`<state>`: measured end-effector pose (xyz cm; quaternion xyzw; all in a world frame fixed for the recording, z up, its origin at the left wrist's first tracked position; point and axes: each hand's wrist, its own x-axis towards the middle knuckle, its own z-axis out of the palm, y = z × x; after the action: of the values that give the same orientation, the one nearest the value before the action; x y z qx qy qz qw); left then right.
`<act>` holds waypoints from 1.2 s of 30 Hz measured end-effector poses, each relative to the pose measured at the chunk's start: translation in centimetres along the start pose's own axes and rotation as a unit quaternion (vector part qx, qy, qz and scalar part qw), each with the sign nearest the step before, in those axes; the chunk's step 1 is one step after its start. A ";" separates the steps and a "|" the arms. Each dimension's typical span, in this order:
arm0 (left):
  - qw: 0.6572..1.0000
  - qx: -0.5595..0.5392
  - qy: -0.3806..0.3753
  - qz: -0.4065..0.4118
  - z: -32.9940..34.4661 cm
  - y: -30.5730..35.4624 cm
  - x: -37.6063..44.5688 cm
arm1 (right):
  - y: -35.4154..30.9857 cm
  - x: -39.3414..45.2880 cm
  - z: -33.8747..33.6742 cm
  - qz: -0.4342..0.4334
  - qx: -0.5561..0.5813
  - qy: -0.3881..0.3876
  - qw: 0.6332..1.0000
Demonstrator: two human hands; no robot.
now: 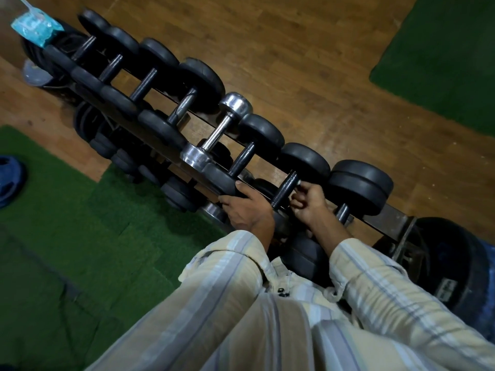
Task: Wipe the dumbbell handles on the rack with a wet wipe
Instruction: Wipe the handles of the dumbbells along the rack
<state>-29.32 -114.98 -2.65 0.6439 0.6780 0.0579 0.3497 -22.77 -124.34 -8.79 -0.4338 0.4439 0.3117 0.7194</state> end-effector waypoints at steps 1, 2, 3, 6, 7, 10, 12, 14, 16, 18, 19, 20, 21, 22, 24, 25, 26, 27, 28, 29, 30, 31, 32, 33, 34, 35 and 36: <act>1.000 0.001 0.000 0.002 0.0 -0.1 0.0 | 0.1 0.5 -0.8 0.034 0.048 -0.058 0.997; 1.000 0.000 -0.001 0.003 0.0 -0.2 0.0 | 0.0 0.9 -1.3 0.055 0.075 -0.101 0.991; 1.000 -0.001 -0.003 0.003 0.0 -0.2 0.0 | 0.0 1.3 -1.5 0.068 0.084 -0.133 0.985; 1.000 -0.002 -0.001 0.004 0.1 0.1 0.1 | -0.3 1.5 -0.8 0.088 0.067 -0.189 0.976; 1.000 -0.001 0.002 0.004 0.1 0.2 0.1 | -0.4 1.5 -0.7 0.091 0.056 -0.202 0.974; 1.000 0.001 0.004 0.000 0.0 0.4 0.0 | 0.1 1.3 -1.4 0.108 -0.032 -0.232 0.966; 1.000 0.002 0.005 -0.003 0.0 0.4 0.1 | 0.5 0.9 -1.8 0.128 -0.091 -0.244 0.957; 1.000 0.001 0.004 -0.001 0.0 0.5 0.2 | 0.3 0.2 -1.6 0.118 -0.157 -0.218 0.956; 1.000 0.000 0.004 -0.001 0.0 0.4 0.1 | 0.3 -0.4 -1.2 0.090 -0.221 -0.179 0.954; 1.000 -0.001 0.004 0.000 0.0 0.3 0.1 | 0.5 -1.1 -1.1 0.055 -0.259 -0.129 0.956; 1.000 0.000 0.005 0.000 0.0 0.3 0.1 | 0.7 -1.4 -1.2 0.034 -0.277 -0.106 0.954; 1.000 0.001 0.005 0.000 0.0 0.3 0.1 | 0.8 -1.9 -1.4 0.013 -0.294 -0.088 0.952; 1.000 0.002 0.006 0.001 0.0 0.3 0.1 | 0.8 -2.5 -1.5 -0.006 -0.310 -0.074 0.948; 1.000 0.002 0.006 0.002 0.0 0.3 0.1 | 0.6 -3.0 -1.7 -0.025 -0.329 -0.062 0.942; 1.000 0.000 0.003 0.005 0.1 0.2 0.2 | 0.3 -3.6 -2.2 -0.051 -0.363 -0.046 0.929; 1.000 -0.002 0.003 0.005 0.1 0.2 0.2 | 0.1 -3.8 -2.3 -0.056 -0.368 -0.039 0.927; 1.000 -0.003 0.004 0.004 0.2 0.1 0.2 | -0.1 -4.0 -2.3 -0.059 -0.372 -0.035 0.926; 1.000 -0.004 0.004 0.003 0.2 0.0 0.2 | -0.4 -4.4 -2.2 -0.061 -0.379 -0.032 0.923; 1.000 -0.006 0.003 0.002 0.1 0.0 0.2 | -0.7 -4.8 -1.9 -0.068 -0.387 -0.035 0.919; 1.000 -0.009 0.002 0.003 0.2 -0.1 0.1 | -1.2 -5.3 -1.4 -0.088 -0.393 -0.043 0.914; 1.000 -0.011 0.001 0.004 0.2 0.0 0.1 | -1.7 -5.9 -0.7 -0.123 -0.396 -0.058 0.908; 1.000 -0.013 0.002 0.004 0.3 0.0 0.2 | -2.3 -6.4 0.0 -0.186 -0.406 -0.070 0.892; 1.000 -0.014 0.006 0.004 0.3 0.0 0.2 | -2.9 -6.6 0.8 -0.287 -0.446 -0.070 0.845; 1.000 -0.012 0.011 0.003 0.5 0.0 0.4 | -3.4 -6.5 1.5 -0.403 -0.520 -0.051 0.751; 1.000 -0.011 0.013 0.002 0.5 -0.1 0.5 | -3.6 -6.3 2.3 -0.497 -0.601 -0.020 0.625; 1.000 -0.010 0.014 0.001 0.6 -0.2 0.6 | -3.6 -5.9 2.8 -0.544 -0.672 0.005 0.502; 1.000 -0.011 0.013 0.002 0.7 -0.4 0.7 | -3.5 -5.4 3.2 -0.549 -0.727 0.020 0.412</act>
<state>-29.19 -114.64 -3.62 0.6404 0.6809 0.0743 0.3475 -20.93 -123.29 -1.98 -0.9517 -0.2673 0.0469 0.1436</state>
